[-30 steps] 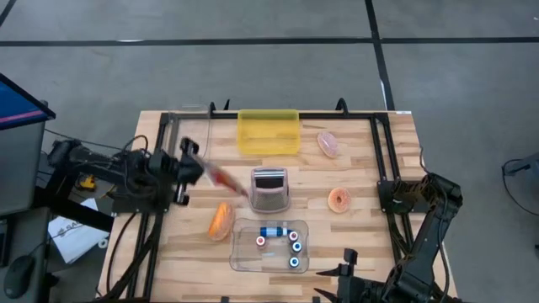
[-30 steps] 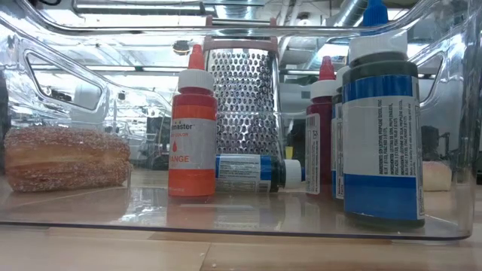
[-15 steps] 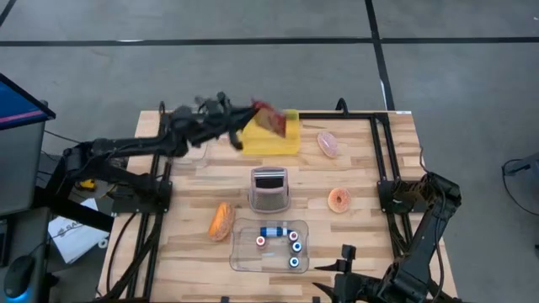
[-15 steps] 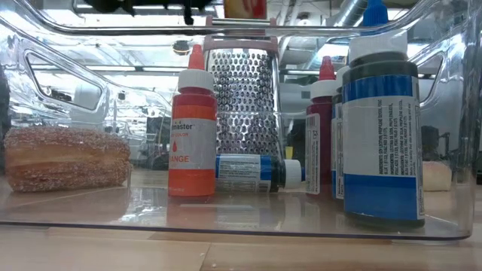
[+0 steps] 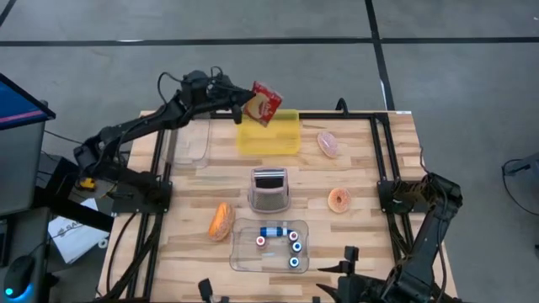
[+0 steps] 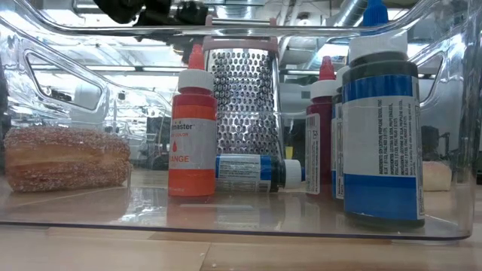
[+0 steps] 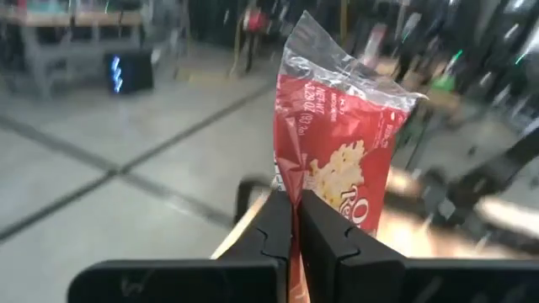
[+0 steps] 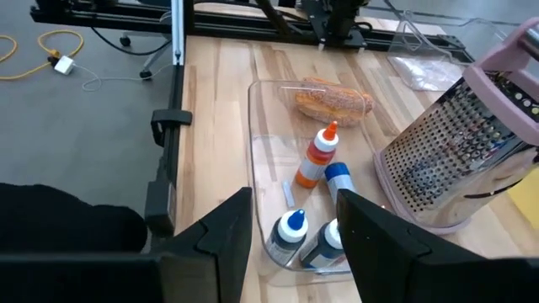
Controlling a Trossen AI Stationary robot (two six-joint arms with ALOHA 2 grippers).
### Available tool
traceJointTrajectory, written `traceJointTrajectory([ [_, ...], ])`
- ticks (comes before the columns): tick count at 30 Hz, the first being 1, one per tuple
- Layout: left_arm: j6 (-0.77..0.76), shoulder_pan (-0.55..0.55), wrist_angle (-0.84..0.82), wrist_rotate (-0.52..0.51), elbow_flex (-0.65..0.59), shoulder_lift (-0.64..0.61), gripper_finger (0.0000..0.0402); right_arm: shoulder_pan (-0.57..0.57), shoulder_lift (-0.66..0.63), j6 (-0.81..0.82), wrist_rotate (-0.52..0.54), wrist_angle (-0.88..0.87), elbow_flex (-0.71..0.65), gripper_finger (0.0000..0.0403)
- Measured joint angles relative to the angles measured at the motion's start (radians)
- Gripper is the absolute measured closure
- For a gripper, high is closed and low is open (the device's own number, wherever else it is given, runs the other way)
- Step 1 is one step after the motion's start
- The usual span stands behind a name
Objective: Pick & Place Food Item
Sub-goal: Put the popcorn bag into the yellow bin, then put the pink donut into the top transparent bin
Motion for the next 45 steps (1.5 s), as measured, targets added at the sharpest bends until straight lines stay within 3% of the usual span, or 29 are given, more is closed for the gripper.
traceJointTrajectory([
  [16, 0.156, 0.080, -0.143, 0.094, -0.001, 0.251, 0.0400, -0.060, 0.000, 0.035, -0.005, 0.003, 0.000, 0.0239],
  [28, 0.168, 0.132, -0.162, 0.222, -0.003, 0.281, 0.0398, -0.108, 0.004, 0.035, -0.023, 0.017, 0.000, 0.0239],
  [33, 0.168, 0.128, -0.161, 0.226, -0.003, 0.281, 0.0392, -0.108, 0.005, 0.035, -0.023, 0.037, 0.000, 0.0239],
  [37, 0.160, 0.128, -0.139, 0.226, -0.004, 0.281, 0.0361, -0.106, 0.005, 0.060, -0.023, 0.035, 0.000, 0.0239],
  [45, 0.131, 0.128, -0.101, 0.223, -0.004, 0.272, 0.0247, -0.098, 0.005, 0.072, -0.019, 0.034, 0.000, 0.0239],
])
